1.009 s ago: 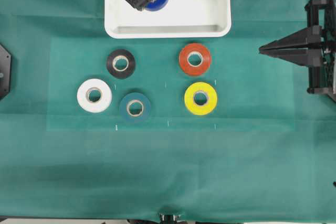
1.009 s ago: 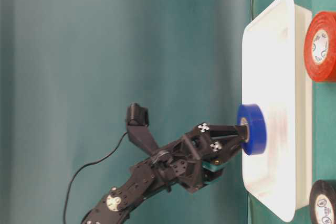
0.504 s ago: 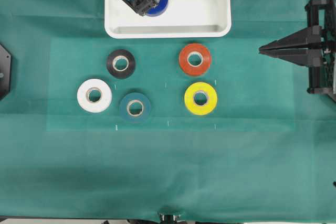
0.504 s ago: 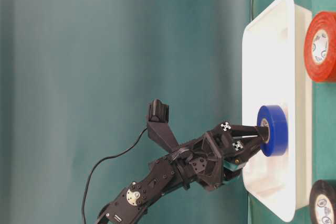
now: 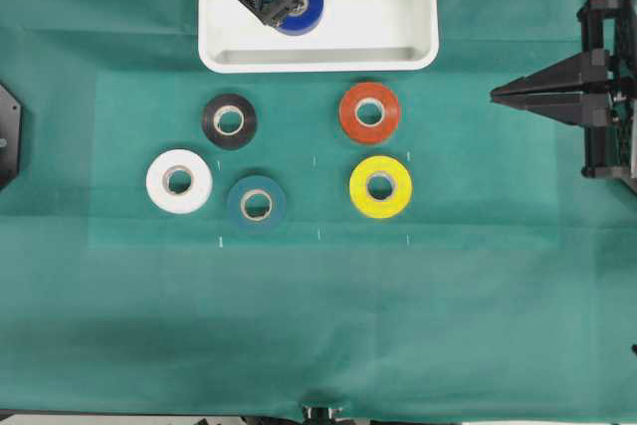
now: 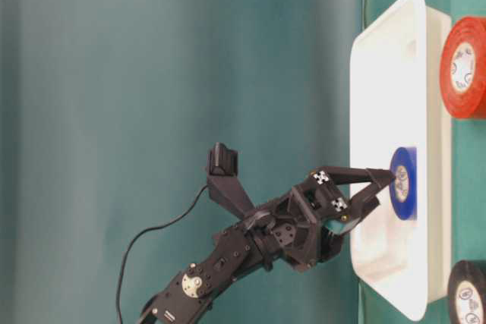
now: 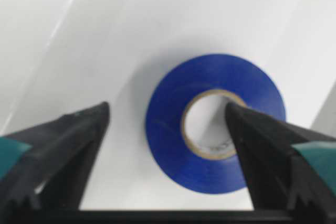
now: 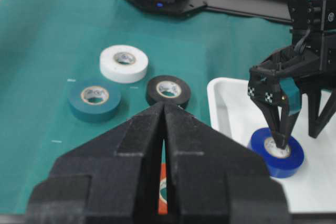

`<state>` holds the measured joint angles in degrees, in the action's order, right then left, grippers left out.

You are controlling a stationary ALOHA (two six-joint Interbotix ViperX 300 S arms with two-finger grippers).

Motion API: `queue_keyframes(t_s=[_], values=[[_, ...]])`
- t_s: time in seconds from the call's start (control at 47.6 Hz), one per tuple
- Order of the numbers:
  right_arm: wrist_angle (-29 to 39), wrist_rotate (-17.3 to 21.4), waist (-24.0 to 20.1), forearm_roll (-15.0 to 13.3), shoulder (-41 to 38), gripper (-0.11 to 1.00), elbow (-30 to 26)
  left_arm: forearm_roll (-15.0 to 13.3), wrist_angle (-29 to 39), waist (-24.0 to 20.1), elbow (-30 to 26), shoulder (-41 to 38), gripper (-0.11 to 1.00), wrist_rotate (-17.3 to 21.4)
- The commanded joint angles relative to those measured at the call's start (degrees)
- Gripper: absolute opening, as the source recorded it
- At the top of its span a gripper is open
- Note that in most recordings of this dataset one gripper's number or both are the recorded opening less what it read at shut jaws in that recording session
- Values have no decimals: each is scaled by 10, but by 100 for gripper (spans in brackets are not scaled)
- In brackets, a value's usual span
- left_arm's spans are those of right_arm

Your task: Pick up the tape from a random location and place it into the white case.

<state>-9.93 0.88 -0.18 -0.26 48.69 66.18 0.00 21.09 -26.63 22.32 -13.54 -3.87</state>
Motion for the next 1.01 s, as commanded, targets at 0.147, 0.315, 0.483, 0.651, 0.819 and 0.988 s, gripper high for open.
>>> queue_keyframes(t_s=[0.147, 0.315, 0.483, 0.651, 0.819, 0.988], values=[[-2, 0, -1, -1, -2, 0, -5, -1, -2, 1, -5, 16, 95, 0], [-3, 1, -1, -1, -2, 0, -5, -1, 0, 1, -3, 22, 96, 1], [-3, 1, -2, -1, -2, 0, -5, -2, 12, 7, -3, 48, 96, 0], [-3, 1, -1, -1, -2, 0, -5, -2, 30, 22, -3, 78, 96, 0], [-4, 2, -1, -1, -2, 0, -6, -2, 48, 32, -2, 105, 96, -1], [-2, 2, -1, -1, -2, 0, -6, -2, 67, 40, -4, 134, 96, -1]])
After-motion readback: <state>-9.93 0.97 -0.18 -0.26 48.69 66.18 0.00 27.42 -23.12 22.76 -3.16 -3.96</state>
